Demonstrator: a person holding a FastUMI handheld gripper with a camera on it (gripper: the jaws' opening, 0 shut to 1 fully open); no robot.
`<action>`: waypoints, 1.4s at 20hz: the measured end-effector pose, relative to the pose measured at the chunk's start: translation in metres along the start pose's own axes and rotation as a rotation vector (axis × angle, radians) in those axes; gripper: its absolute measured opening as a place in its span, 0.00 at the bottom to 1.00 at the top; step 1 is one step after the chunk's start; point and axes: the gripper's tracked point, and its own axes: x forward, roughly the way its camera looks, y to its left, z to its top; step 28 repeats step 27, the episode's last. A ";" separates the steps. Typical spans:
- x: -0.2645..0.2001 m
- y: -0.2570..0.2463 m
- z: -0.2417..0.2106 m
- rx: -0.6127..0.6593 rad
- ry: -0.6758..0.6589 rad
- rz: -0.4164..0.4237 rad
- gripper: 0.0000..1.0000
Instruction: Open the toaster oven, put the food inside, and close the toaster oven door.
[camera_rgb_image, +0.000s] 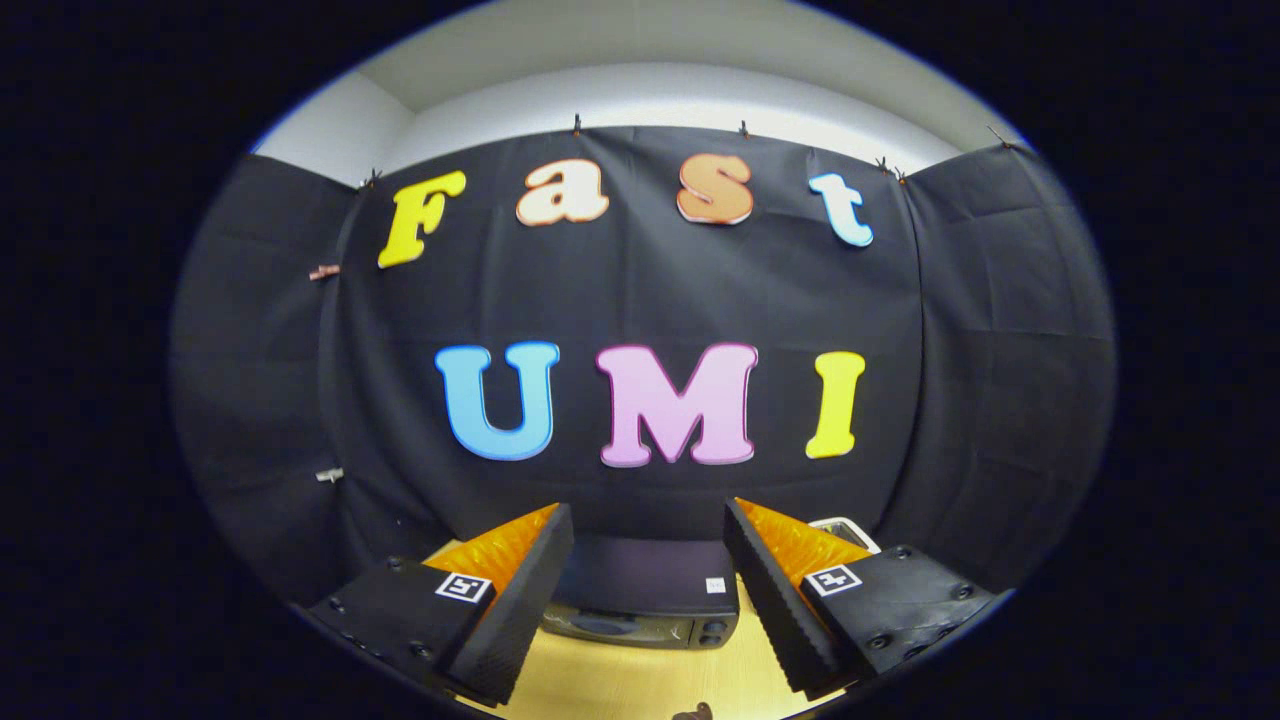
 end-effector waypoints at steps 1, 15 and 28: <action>-0.006 -0.001 0.019 0.001 -0.039 0.005 0.98; -0.069 0.012 0.121 0.006 -0.332 0.061 0.97; -0.060 0.020 0.129 -0.024 -0.378 0.031 0.97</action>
